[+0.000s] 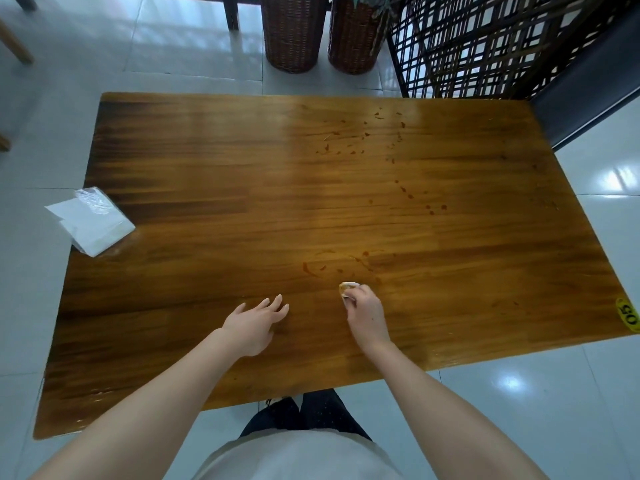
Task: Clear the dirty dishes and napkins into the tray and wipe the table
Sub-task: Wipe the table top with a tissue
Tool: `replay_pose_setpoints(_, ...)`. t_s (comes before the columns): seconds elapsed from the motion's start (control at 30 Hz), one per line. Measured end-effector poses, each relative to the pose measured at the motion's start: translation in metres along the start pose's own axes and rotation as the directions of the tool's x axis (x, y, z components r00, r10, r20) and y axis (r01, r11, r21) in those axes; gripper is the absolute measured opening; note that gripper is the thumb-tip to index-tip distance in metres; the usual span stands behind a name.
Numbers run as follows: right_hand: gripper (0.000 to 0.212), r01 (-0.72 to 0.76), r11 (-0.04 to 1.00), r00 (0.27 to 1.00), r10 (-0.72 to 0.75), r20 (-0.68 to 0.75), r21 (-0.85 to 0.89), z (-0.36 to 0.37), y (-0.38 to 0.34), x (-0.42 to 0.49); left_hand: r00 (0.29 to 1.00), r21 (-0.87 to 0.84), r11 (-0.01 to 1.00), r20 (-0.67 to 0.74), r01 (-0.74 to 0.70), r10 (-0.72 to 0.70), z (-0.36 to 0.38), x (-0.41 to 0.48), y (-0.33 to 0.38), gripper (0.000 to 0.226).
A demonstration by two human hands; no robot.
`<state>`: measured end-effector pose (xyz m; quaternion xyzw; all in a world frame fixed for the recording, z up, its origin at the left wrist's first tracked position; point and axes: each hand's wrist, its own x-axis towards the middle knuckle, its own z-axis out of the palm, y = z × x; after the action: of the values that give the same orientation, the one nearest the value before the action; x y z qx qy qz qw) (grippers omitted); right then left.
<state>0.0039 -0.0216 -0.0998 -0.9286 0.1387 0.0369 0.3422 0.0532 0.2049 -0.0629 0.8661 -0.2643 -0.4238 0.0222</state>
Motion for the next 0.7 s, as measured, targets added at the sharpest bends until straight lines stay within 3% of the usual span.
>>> replay_pose_setpoints(0.1, 0.019, -0.208, 0.977, 0.964, 0.211, -0.160, 0.034, -0.031, 0.027, 0.013, 1.000, 0.017, 1.000, -0.014, 0.005, -0.005, -0.001, -0.001, 0.000, 0.065)
replay_pose_setpoints(0.2, 0.021, -0.438, 0.895, 0.845, 0.441, -0.302, 0.080, -0.058, 0.053, 0.024, 0.998, 0.054, 0.998, -0.070, 0.015, -0.011, -0.002, -0.001, 0.005, 0.064)
replay_pose_setpoints(0.27, 0.021, -0.504, 0.857, 0.797, 0.510, -0.323, 0.110, -0.063, 0.057, 0.028, 0.992, 0.036, 0.999, -0.128, 0.023, -0.018, -0.003, 0.001, 0.009, 0.065)
replay_pose_setpoints(0.4, 0.021, -0.415, 0.904, 0.860, 0.428, -0.278, 0.108, -0.039, 0.028, 0.030, 0.967, -0.027, 1.000, -0.254, -0.005, -0.002, 0.001, -0.001, 0.005, 0.068)
replay_pose_setpoints(0.53, 0.019, -0.204, 0.969, 0.975, 0.213, -0.057, 0.139, 0.001, -0.016, 0.025, 0.962, -0.015, 1.000, -0.271, 0.022, -0.025, -0.002, 0.001, -0.007, 0.066)
replay_pose_setpoints(0.6, 0.019, -0.104, 0.984, 0.994, 0.097, 0.054, 0.145, 0.021, -0.034, 0.018, 0.962, -0.002, 0.999, -0.270, 0.050, -0.049, -0.007, 0.005, -0.011, 0.064)
replay_pose_setpoints(0.7, 0.020, -0.048, 0.988, 0.997, 0.039, 0.070, 0.145, 0.035, -0.043, 0.014, 0.958, 0.007, 0.996, -0.277, 0.083, -0.078, -0.017, 0.014, -0.014, 0.063)
